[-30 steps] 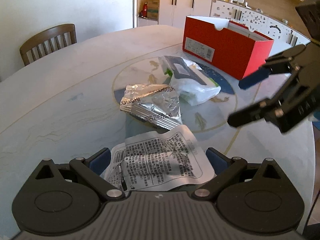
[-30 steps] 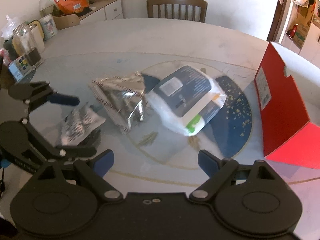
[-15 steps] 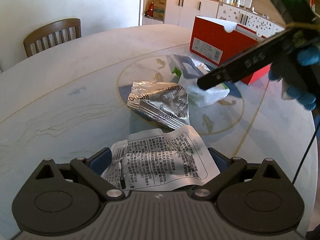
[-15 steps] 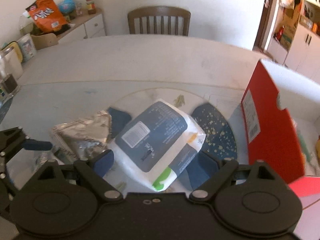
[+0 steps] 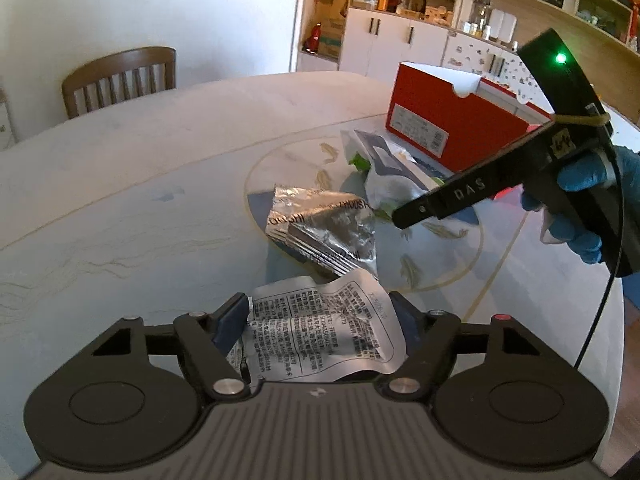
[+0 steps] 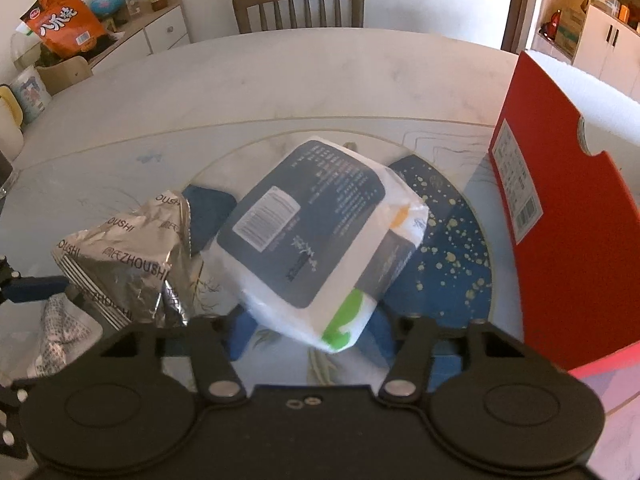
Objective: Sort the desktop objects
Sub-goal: 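Close the left tool on the white printed packet while the right tool grasps the wipes pack, then carry the white packet with the left tool while the right tool carries the wipes pack to the box, then lower the white packet into the box with the left tool while the right tool lowers the wipes pack, then open both tools and move them back from the box to the table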
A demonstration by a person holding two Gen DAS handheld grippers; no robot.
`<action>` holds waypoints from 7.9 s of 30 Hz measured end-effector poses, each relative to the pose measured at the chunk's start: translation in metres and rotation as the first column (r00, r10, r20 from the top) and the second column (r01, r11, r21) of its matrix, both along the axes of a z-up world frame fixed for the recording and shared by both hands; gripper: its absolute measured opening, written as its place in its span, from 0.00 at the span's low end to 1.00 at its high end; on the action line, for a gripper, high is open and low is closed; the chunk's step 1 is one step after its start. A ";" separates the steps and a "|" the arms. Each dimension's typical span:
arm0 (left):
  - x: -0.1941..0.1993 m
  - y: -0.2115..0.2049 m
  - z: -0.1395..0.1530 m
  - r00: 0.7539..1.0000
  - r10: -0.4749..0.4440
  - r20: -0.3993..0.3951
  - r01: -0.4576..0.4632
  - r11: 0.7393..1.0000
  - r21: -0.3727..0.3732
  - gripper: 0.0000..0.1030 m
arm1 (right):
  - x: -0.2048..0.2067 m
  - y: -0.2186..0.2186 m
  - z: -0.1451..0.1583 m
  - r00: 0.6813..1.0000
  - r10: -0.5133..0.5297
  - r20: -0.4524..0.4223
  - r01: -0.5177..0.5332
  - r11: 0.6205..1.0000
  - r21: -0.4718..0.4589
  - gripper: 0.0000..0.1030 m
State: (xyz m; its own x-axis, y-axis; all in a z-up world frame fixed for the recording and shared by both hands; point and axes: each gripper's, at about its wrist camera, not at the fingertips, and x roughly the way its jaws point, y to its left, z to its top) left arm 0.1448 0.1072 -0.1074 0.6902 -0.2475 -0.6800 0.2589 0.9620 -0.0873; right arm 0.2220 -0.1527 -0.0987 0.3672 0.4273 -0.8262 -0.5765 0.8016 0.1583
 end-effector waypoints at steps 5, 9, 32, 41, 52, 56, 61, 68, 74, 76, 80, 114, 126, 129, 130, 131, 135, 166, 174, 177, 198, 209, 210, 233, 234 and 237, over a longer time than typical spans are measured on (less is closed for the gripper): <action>-0.002 0.001 0.004 1.000 0.014 -0.006 -0.014 1.000 -0.014 0.70 | -0.003 -0.003 0.005 1.000 0.009 0.020 -0.009 1.000 -0.001 0.41; -0.004 0.004 0.009 0.999 0.039 0.002 -0.039 0.999 -0.023 0.70 | -0.009 -0.005 0.012 0.999 0.018 0.047 -0.018 1.000 0.001 0.39; -0.033 -0.006 0.075 0.987 0.110 0.118 -0.102 0.993 -0.067 0.70 | -0.041 -0.037 0.080 0.991 0.058 0.119 -0.066 0.995 0.068 0.38; -0.032 -0.027 0.104 0.980 0.108 0.166 -0.097 0.993 -0.073 0.70 | -0.044 -0.058 0.101 0.989 0.066 0.135 -0.080 0.992 0.101 0.38; -0.009 -0.072 0.123 0.977 0.069 0.202 -0.054 0.996 -0.077 0.70 | -0.036 -0.089 0.116 0.984 0.074 0.161 -0.094 0.989 0.116 0.38; 0.003 -0.092 0.128 0.976 0.047 0.210 -0.031 0.997 -0.074 0.70 | -0.028 -0.105 0.117 0.984 0.066 0.168 -0.086 0.989 0.119 0.38; 0.019 -0.117 0.131 0.976 0.019 0.219 -0.002 0.997 -0.075 0.70 | -0.016 -0.123 0.118 0.984 0.056 0.169 -0.077 0.990 0.117 0.38; 0.046 -0.152 0.132 0.974 -0.008 0.228 0.026 0.997 -0.075 0.70 | 0.002 -0.150 0.119 0.983 0.048 0.175 -0.069 0.991 0.115 0.38; 0.067 -0.180 0.131 0.972 -0.032 0.233 0.050 0.996 -0.073 0.70 | 0.019 -0.173 0.115 0.984 0.053 0.168 -0.071 0.992 0.104 0.38; 0.074 -0.190 0.131 0.971 -0.039 0.235 0.057 0.996 -0.070 0.70 | 0.025 -0.181 0.114 0.985 0.052 0.164 -0.070 0.992 0.101 0.38; 0.086 -0.209 0.129 0.970 -0.054 0.236 0.072 0.995 -0.068 0.70 | 0.037 -0.197 0.113 0.986 0.046 0.160 -0.062 0.993 0.097 0.38; 0.200 -0.317 0.098 0.974 -0.216 0.070 0.216 0.976 0.004 0.70 | 0.135 -0.247 0.057 0.982 0.148 0.120 -0.137 0.986 -0.099 0.38; 0.217 -0.319 0.073 0.974 -0.225 -0.016 0.226 0.974 0.026 0.70 | 0.154 -0.228 0.031 0.960 0.264 0.092 -0.237 0.944 -0.229 0.38; 0.221 -0.317 0.067 0.975 -0.218 -0.041 0.219 0.976 0.022 0.70 | 0.159 -0.225 0.025 0.956 0.287 0.064 -0.263 0.932 -0.248 0.38; 0.221 -0.317 0.065 0.975 -0.216 -0.049 0.217 0.976 0.016 0.70 | 0.160 -0.223 0.023 0.952 0.300 0.056 -0.277 0.926 -0.256 0.38; 0.222 -0.317 0.063 0.976 -0.211 -0.054 0.213 0.977 0.018 0.70 | 0.160 -0.221 0.022 0.949 0.312 0.052 -0.287 0.919 -0.268 0.38; 0.228 -0.318 0.058 0.977 -0.201 -0.073 0.203 0.979 0.024 0.70 | 0.164 -0.215 0.014 0.945 0.324 0.038 -0.297 0.904 -0.309 0.38; 0.236 -0.324 0.044 0.958 -0.185 -0.219 0.209 0.974 0.088 0.73 | 0.172 -0.208 -0.002 0.932 0.363 -0.005 -0.341 0.870 -0.357 0.62; 0.224 -0.320 0.053 0.963 -0.195 -0.188 0.210 0.976 0.062 0.73 | 0.169 -0.217 0.012 0.936 0.353 0.010 -0.331 0.887 -0.323 0.62; 0.220 -0.319 0.062 0.966 -0.199 -0.164 0.207 0.978 0.038 0.73 | 0.166 -0.221 0.018 0.937 0.348 0.021 -0.325 0.894 -0.308 0.63; 0.182 -0.303 0.107 0.981 -0.191 -0.039 0.189 0.981 -0.046 0.82 | 0.126 -0.245 0.061 0.956 0.291 0.044 -0.281 0.947 -0.157 0.85; 0.153 -0.280 0.124 0.987 -0.157 0.020 0.158 0.985 -0.066 0.85 | 0.103 -0.254 0.084 0.972 0.219 0.082 -0.213 0.975 -0.068 0.91; 0.150 -0.277 0.126 0.988 -0.155 0.022 0.156 0.985 -0.068 0.85 | 0.100 -0.254 0.086 0.974 0.211 0.085 -0.206 0.977 -0.059 0.91; 0.082 -0.196 0.143 0.994 -0.097 0.058 0.102 0.992 -0.081 1.00 | 0.012 -0.197 0.114 0.980 0.157 0.118 -0.165 0.985 0.055 0.96; 0.080 -0.192 0.143 0.994 -0.095 0.057 0.100 0.992 -0.082 1.00 | 0.009 -0.193 0.114 0.981 0.155 0.119 -0.163 0.985 0.056 0.96; 0.071 -0.179 0.143 0.995 -0.087 0.058 0.092 0.993 -0.077 1.00 | -0.001 -0.182 0.113 0.981 0.148 0.122 -0.156 0.986 0.060 0.96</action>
State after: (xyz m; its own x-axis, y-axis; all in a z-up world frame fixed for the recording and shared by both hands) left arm 0.2162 -0.0722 0.0356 0.6981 -0.3619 -0.6178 0.3500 0.9252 -0.1465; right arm 0.2208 -0.3350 0.0140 0.3858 0.5395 -0.7484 -0.7084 0.6929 0.1343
